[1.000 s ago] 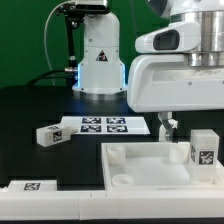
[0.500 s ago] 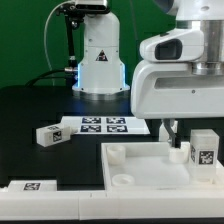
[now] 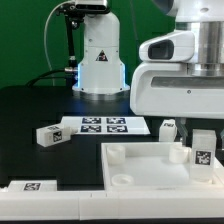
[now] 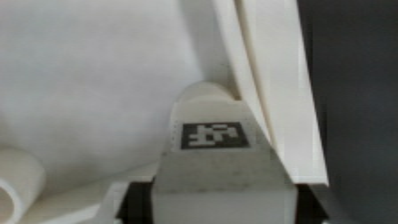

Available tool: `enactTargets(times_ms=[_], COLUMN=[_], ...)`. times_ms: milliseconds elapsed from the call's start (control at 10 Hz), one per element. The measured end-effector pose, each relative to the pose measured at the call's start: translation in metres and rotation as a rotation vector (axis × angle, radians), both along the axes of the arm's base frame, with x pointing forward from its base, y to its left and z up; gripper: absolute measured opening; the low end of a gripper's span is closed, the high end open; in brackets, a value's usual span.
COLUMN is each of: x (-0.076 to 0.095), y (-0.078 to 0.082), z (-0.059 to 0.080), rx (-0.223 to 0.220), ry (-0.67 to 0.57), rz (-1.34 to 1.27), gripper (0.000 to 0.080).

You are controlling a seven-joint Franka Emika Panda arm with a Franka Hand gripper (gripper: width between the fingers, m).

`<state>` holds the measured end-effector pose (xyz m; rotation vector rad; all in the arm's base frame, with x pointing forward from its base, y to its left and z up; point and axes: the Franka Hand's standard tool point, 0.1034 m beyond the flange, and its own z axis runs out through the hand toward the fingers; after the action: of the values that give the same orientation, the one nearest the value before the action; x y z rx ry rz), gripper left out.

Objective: Assemble square table

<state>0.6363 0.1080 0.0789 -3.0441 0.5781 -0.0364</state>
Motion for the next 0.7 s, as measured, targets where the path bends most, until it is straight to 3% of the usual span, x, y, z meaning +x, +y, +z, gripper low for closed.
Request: enactTargets(times_ms=[300, 700], x=[0.0053, 0.0035], y=[-0.0019, -0.0033], z=[-0.0009, -0.0021], rx=[0.025, 0.127], ry=[-0.032, 0.029], rz=[-0.351, -0.967], gripper=[0.0285, 0.0285])
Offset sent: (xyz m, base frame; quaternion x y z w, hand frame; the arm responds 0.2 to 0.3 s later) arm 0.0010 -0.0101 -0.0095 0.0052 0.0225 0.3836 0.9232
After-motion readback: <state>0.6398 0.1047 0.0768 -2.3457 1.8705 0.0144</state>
